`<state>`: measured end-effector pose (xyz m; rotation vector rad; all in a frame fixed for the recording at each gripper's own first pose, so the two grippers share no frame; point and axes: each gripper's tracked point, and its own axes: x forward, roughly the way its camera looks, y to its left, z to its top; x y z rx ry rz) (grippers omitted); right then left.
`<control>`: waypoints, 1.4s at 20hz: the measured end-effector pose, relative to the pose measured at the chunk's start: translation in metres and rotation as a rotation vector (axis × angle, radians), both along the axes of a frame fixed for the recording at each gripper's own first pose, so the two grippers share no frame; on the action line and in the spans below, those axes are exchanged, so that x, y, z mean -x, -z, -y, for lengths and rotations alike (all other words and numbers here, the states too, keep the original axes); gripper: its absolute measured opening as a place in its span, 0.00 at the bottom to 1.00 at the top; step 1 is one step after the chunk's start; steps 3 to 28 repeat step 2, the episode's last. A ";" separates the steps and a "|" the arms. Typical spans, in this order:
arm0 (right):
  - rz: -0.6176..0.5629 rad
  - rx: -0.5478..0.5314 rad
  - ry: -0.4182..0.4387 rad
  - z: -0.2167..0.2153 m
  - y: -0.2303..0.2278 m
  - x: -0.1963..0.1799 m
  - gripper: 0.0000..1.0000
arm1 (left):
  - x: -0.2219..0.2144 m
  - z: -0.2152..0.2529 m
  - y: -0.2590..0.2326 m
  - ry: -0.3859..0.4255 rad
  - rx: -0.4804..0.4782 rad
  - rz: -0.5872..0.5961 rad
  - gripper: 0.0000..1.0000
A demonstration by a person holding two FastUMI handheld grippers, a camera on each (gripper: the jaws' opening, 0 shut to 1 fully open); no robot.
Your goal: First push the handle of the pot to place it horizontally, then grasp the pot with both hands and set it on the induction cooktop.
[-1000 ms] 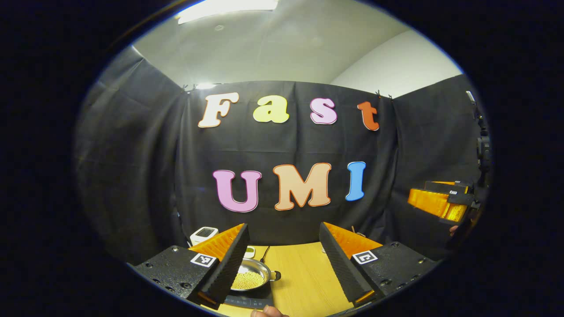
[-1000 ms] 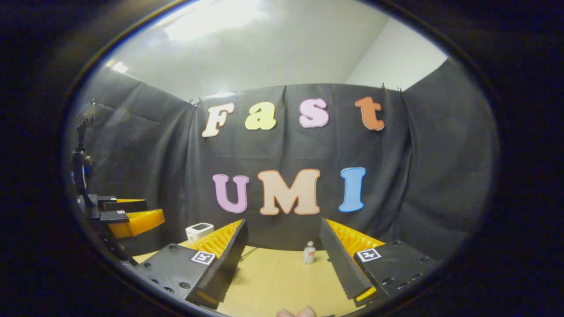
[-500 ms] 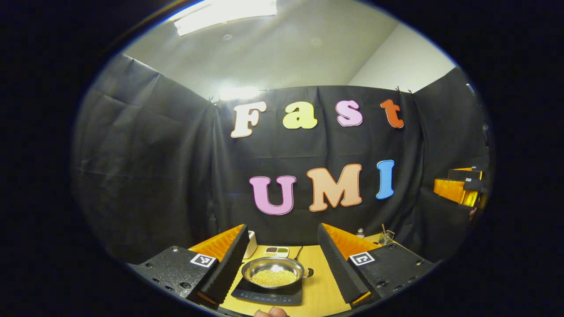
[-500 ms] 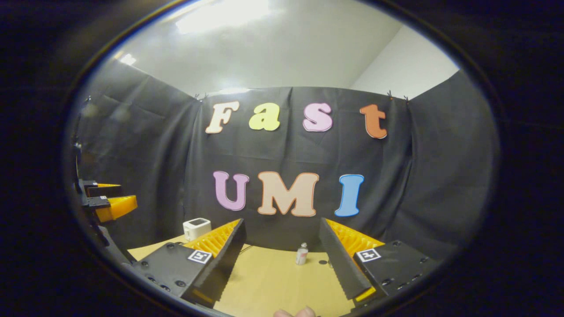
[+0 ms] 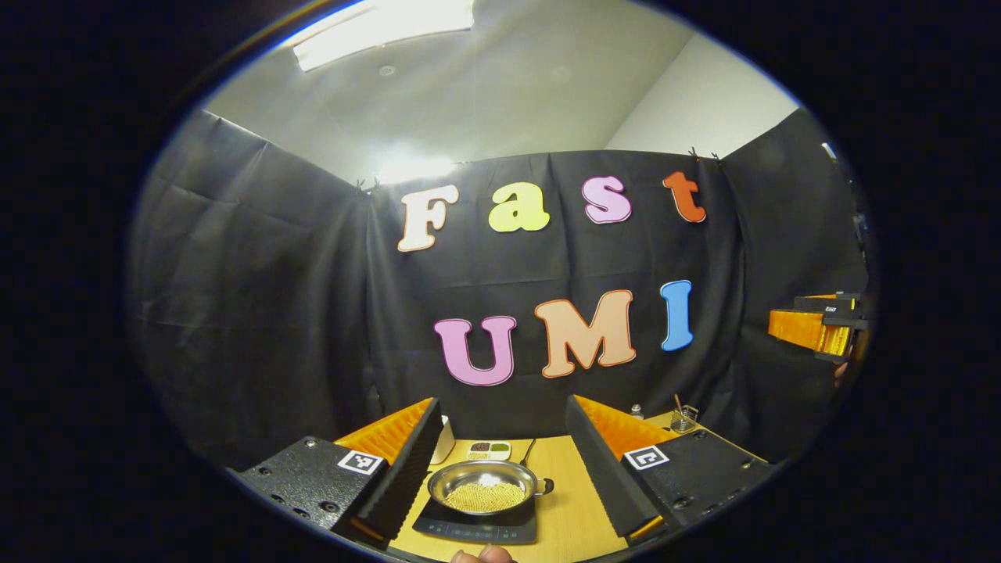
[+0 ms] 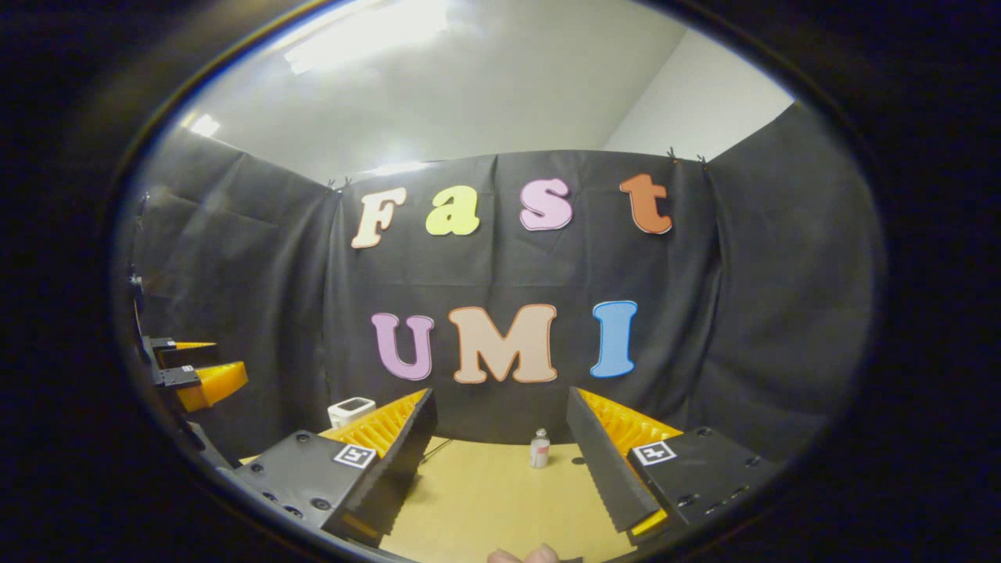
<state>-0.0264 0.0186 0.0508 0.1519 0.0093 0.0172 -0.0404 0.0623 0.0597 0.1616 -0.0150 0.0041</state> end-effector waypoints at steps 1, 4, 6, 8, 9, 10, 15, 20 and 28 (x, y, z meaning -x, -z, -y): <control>0.000 0.000 0.000 -0.001 0.000 0.000 1.00 | -0.002 0.002 0.000 0.006 0.005 0.001 0.96; 0.000 -0.001 -0.001 -0.002 -0.001 -0.001 0.98 | -0.002 0.003 0.001 0.008 0.009 -0.002 0.97; 0.000 -0.001 -0.001 -0.002 -0.001 -0.001 0.98 | -0.002 0.003 0.001 0.008 0.009 -0.002 0.97; 0.000 -0.001 -0.001 -0.002 -0.001 -0.001 0.98 | -0.002 0.003 0.001 0.008 0.009 -0.002 0.97; 0.000 -0.001 -0.001 -0.002 -0.001 -0.001 0.98 | -0.002 0.003 0.001 0.008 0.009 -0.002 0.97; 0.000 -0.001 -0.001 -0.002 -0.001 -0.001 0.98 | -0.002 0.003 0.001 0.008 0.009 -0.002 0.97; 0.000 -0.001 -0.001 -0.002 -0.001 -0.001 0.98 | -0.002 0.003 0.001 0.008 0.009 -0.002 0.97; 0.000 -0.001 -0.001 -0.002 -0.001 -0.001 0.98 | -0.002 0.003 0.001 0.008 0.009 -0.002 0.97; 0.000 -0.001 -0.001 -0.002 -0.001 -0.001 0.98 | -0.002 0.003 0.001 0.008 0.009 -0.002 0.97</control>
